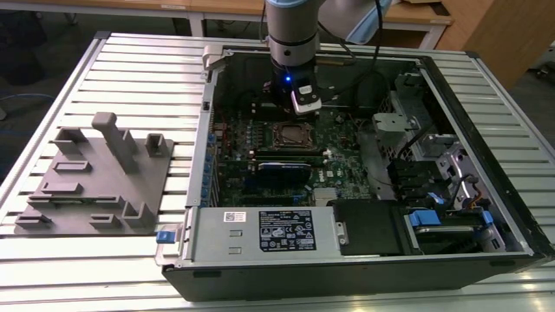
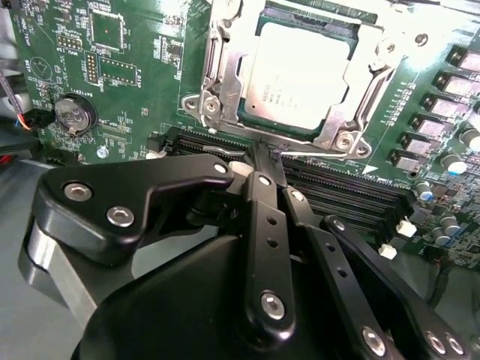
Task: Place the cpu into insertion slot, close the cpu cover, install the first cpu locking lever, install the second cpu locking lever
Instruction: 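Install the first cpu locking lever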
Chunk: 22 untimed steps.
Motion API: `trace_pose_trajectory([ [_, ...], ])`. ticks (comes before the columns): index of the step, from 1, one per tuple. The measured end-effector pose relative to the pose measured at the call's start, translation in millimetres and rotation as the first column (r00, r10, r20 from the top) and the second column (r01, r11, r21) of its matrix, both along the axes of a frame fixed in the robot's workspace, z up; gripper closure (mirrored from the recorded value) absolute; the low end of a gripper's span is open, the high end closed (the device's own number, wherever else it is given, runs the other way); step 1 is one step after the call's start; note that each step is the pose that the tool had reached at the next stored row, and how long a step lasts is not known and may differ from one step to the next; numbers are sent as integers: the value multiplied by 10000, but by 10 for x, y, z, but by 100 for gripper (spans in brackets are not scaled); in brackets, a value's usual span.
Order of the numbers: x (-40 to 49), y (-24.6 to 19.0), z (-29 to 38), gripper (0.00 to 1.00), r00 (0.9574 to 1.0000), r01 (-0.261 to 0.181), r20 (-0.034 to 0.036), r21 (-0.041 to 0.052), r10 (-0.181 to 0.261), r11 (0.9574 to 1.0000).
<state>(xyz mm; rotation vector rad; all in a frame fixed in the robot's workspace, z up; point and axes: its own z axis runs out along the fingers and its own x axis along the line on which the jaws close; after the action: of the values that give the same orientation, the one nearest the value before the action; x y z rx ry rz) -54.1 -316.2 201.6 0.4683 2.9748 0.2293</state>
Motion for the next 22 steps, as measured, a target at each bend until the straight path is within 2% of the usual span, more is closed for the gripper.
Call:
trace_pose_trajectory([
  [2, 4, 0, 5, 90, 10000, 1, -46, -3, -1, 10000],
  [5, 16, 0, 24, 90, 9998, 0, -197, 0, 0, 10000],
  [7, 21, -1, 26, 90, 9997, 1, -254, 4, -1, 10000],
  [11, 21, 0, 30, 90, 9997, 0, -256, 35, 0, 10000],
  [16, 22, 0, 123, 90, 9997, 0, -255, 138, 4, 9999],
  [17, 22, -2, 127, 90, 9997, 0, -254, 197, 5, 9998],
  [18, 22, -8, 127, 90, 9997, 0, -255, 300, 8, 9995],
  [19, 21, -16, 127, 90, 9997, 1, -256, 422, 10, 9991],
  [22, 21, -53, 127, 90, 9997, 0, -246, 860, 21, 9963],
])
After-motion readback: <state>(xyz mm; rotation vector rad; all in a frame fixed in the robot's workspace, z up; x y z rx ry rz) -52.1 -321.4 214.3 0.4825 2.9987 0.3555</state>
